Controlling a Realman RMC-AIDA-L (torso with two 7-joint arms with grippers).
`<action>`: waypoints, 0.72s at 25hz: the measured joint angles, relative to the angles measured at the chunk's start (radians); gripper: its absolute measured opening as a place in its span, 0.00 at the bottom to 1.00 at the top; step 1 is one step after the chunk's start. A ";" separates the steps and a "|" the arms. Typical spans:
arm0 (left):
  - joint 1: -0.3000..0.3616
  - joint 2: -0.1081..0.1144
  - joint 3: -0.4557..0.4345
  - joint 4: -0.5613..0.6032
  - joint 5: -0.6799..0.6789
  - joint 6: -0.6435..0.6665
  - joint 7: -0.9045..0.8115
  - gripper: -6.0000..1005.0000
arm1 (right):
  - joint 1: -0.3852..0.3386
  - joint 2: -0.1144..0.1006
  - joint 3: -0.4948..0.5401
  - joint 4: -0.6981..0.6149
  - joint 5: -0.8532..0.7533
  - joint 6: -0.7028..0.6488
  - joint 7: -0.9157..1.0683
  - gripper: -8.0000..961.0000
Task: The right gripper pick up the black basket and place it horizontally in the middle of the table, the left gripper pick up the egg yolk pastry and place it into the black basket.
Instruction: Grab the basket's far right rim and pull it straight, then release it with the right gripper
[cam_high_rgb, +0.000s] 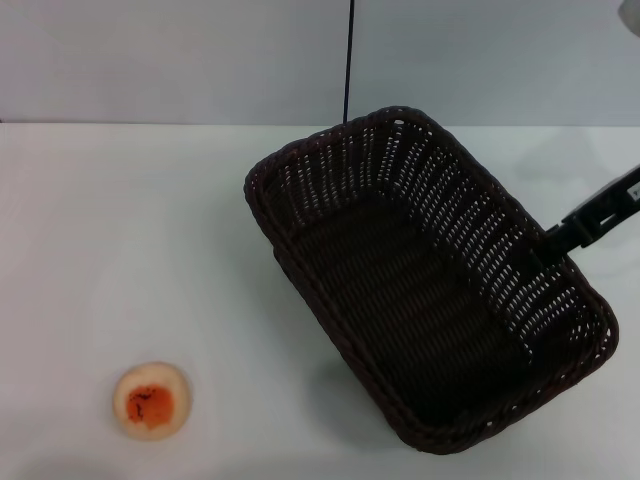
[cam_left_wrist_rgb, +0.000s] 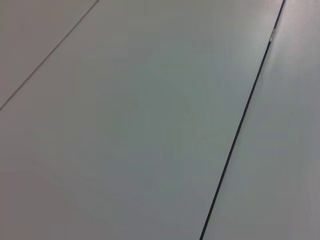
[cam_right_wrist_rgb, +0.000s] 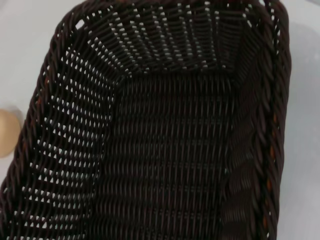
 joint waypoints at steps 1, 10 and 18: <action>0.000 0.000 0.000 -0.001 0.000 0.000 0.000 0.72 | -0.002 0.000 -0.002 0.005 0.000 0.005 0.000 0.70; 0.001 0.000 0.000 -0.007 0.000 -0.023 0.000 0.72 | -0.038 0.019 -0.004 0.012 0.006 0.051 -0.007 0.63; -0.008 0.000 0.000 -0.008 0.000 -0.029 0.000 0.72 | -0.048 0.020 -0.002 -0.002 0.008 0.050 -0.024 0.29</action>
